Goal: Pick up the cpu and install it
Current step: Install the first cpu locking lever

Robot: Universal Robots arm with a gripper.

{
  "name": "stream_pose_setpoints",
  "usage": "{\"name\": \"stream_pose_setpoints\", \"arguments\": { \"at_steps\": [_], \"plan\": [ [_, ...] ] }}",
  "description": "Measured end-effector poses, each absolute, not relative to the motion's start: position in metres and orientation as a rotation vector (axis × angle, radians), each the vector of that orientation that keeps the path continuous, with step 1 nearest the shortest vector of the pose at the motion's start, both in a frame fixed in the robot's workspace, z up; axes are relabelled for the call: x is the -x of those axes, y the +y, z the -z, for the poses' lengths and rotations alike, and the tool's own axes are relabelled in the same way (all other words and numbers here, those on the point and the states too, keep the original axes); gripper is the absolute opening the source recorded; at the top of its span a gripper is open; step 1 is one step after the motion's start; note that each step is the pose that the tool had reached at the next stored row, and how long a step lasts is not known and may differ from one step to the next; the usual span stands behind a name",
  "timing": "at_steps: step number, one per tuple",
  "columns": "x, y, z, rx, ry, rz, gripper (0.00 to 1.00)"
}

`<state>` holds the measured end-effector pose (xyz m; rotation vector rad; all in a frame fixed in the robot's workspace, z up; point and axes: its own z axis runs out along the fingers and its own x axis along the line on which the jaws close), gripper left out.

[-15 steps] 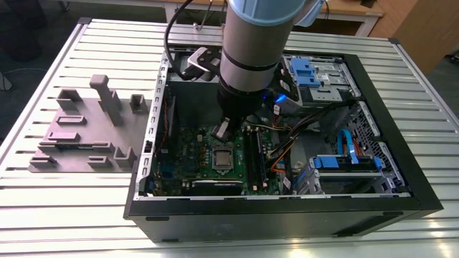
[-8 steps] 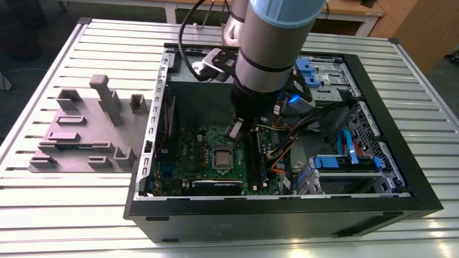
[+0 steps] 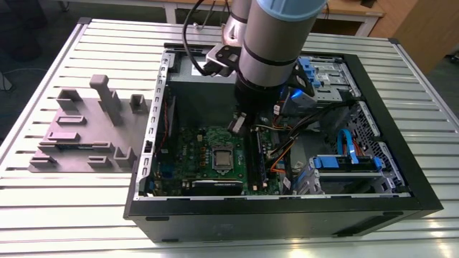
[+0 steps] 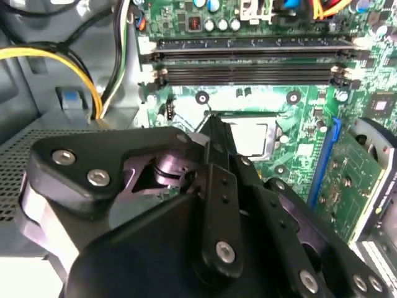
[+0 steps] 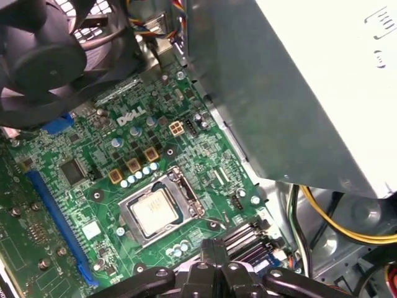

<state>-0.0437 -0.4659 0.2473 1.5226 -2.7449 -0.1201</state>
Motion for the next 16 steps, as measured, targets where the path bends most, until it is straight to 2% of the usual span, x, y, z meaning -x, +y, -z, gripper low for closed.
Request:
{"name": "stream_pose_setpoints", "arguments": {
  "at_steps": [16],
  "plan": [
    [0.037,-0.444,-0.246,-1.573,-2.715,0.12,0.1]
  ]
}}
